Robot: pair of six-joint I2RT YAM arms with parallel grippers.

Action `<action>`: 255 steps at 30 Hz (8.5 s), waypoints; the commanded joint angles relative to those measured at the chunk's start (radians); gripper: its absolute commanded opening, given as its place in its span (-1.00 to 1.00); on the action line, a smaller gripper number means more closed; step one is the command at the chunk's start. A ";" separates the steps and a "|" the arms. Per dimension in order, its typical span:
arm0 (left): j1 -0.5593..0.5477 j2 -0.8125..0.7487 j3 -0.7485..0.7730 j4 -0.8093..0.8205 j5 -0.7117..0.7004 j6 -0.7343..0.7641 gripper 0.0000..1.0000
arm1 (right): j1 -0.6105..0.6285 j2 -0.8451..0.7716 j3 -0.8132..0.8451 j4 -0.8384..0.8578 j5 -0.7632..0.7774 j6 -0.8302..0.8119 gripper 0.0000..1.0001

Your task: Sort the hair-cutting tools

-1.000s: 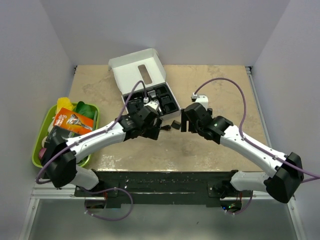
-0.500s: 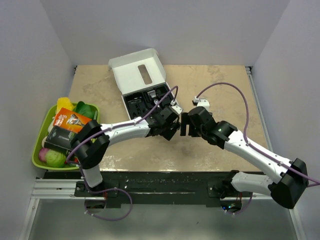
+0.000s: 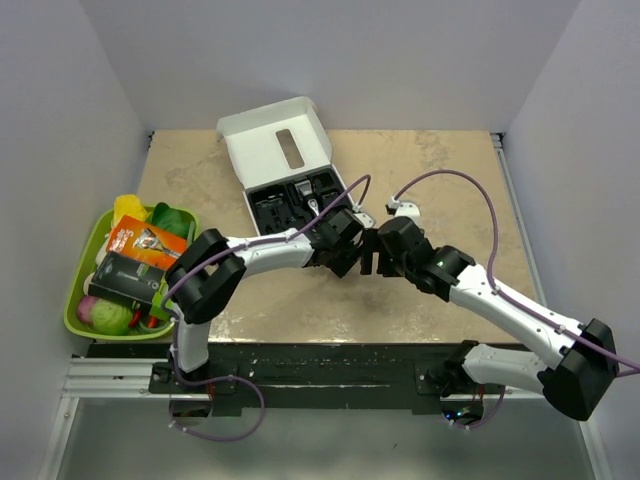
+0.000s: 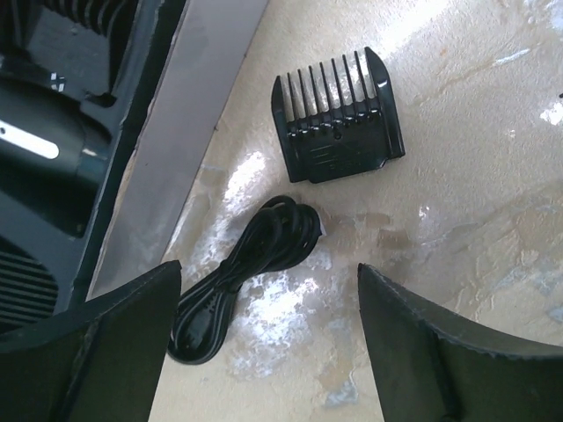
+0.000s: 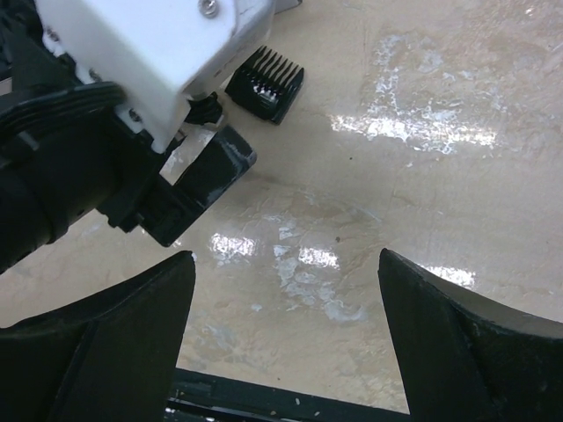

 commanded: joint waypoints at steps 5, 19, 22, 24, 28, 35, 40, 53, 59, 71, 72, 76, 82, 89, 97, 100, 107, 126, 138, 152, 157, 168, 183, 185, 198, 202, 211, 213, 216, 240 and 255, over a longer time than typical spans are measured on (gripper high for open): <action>0.036 0.033 0.040 0.046 0.102 0.034 0.40 | 0.010 -0.013 -0.002 0.081 -0.039 -0.001 0.77; 0.074 -0.068 -0.055 0.028 0.152 0.015 -1.00 | 0.009 -0.046 0.005 0.058 -0.024 0.008 0.78; 0.068 -0.127 -0.062 0.000 0.160 0.005 -1.00 | 0.009 -0.072 0.021 0.032 -0.001 0.013 0.78; 0.066 -0.170 -0.065 -0.030 0.166 0.002 -1.00 | 0.009 -0.079 0.030 0.012 0.004 0.013 0.78; 0.065 -0.301 -0.048 -0.093 0.183 -0.008 -1.00 | 0.010 -0.084 0.048 -0.002 -0.005 0.020 0.78; 0.085 -0.348 0.040 -0.233 0.033 -0.018 -1.00 | 0.009 -0.075 0.048 0.021 -0.024 0.019 0.78; 0.158 -0.288 0.113 -0.256 -0.007 0.044 -1.00 | 0.010 -0.053 0.047 0.032 -0.054 0.022 0.79; 0.411 -0.101 0.303 -0.173 0.117 0.150 -1.00 | 0.023 -0.010 0.031 0.075 -0.103 0.014 0.79; 0.470 -0.015 0.334 -0.118 0.169 0.198 -1.00 | 0.032 -0.001 0.010 0.108 -0.129 0.010 0.79; 0.511 0.088 0.330 -0.046 0.228 0.307 -1.00 | 0.038 0.033 -0.007 0.157 -0.136 -0.020 0.79; 0.514 0.083 0.320 -0.035 0.226 0.310 -1.00 | 0.038 0.042 -0.009 0.162 -0.142 -0.021 0.79; 0.539 0.047 0.250 -0.004 0.241 0.315 -1.00 | 0.039 0.063 -0.013 0.187 -0.156 -0.018 0.79; 0.565 0.019 0.166 0.037 0.237 0.316 -1.00 | 0.043 0.072 -0.022 0.207 -0.163 -0.012 0.79; 0.568 0.030 0.162 0.048 0.232 0.307 -1.00 | 0.044 0.072 -0.019 0.203 -0.165 -0.012 0.80; 0.568 -0.001 0.146 0.048 0.217 0.273 -0.34 | 0.044 0.086 -0.010 0.208 -0.171 -0.018 0.90; 0.568 -0.013 0.150 0.031 0.225 0.269 -0.28 | 0.044 0.091 0.002 0.202 -0.163 -0.027 0.93; 0.566 -0.095 0.152 0.011 0.286 0.220 -0.15 | 0.044 0.141 0.071 0.168 -0.102 -0.058 0.96; 0.553 -0.690 -0.130 -0.145 0.284 -0.034 0.99 | -0.046 0.445 0.225 0.128 0.104 0.013 0.97; 0.553 -0.941 -0.339 -0.173 0.363 -0.110 0.98 | -0.053 0.617 0.297 0.196 0.004 -0.397 0.97; 0.553 -1.004 -0.371 -0.196 0.384 -0.087 0.99 | -0.068 0.787 0.441 0.173 -0.129 -0.743 0.84; 0.553 -1.006 -0.376 -0.201 0.386 -0.084 0.99 | -0.111 0.826 0.465 0.147 -0.226 -0.756 0.70; 0.553 -0.997 -0.371 -0.202 0.386 -0.086 0.99 | -0.138 0.836 0.378 0.157 -0.323 -0.721 0.29; 0.553 -1.003 -0.378 -0.213 0.379 -0.087 0.99 | -0.138 0.781 0.306 0.156 -0.383 -0.647 -0.25; 0.553 -1.003 -0.381 -0.211 0.379 -0.087 0.99 | -0.138 0.755 0.298 0.157 -0.377 -0.639 -0.28; 0.553 -1.015 -0.379 -0.221 0.372 -0.086 0.99 | -0.080 0.622 0.369 0.081 -0.306 -0.576 -0.34; 0.553 -1.015 -0.379 -0.222 0.370 -0.086 0.99 | -0.076 0.590 0.383 0.058 -0.284 -0.558 -0.37; 0.553 -1.020 -0.381 -0.224 0.373 -0.083 0.99 | -0.060 0.577 0.407 0.038 -0.232 -0.546 -0.16; 0.553 -1.020 -0.379 -0.225 0.379 -0.083 0.99 | -0.060 0.563 0.429 -0.006 -0.206 -0.570 -0.06; 0.553 -1.020 -0.382 -0.228 0.383 -0.083 0.99 | -0.060 0.574 0.464 -0.097 -0.163 -0.602 0.00; 0.553 -1.030 -0.397 -0.227 0.383 -0.084 0.99 | -0.060 0.529 0.099 0.128 -0.225 -0.242 -0.99; 0.553 -1.032 -0.410 -0.222 0.384 -0.087 0.99 | -0.016 0.692 0.157 0.231 -0.231 -0.185 -1.00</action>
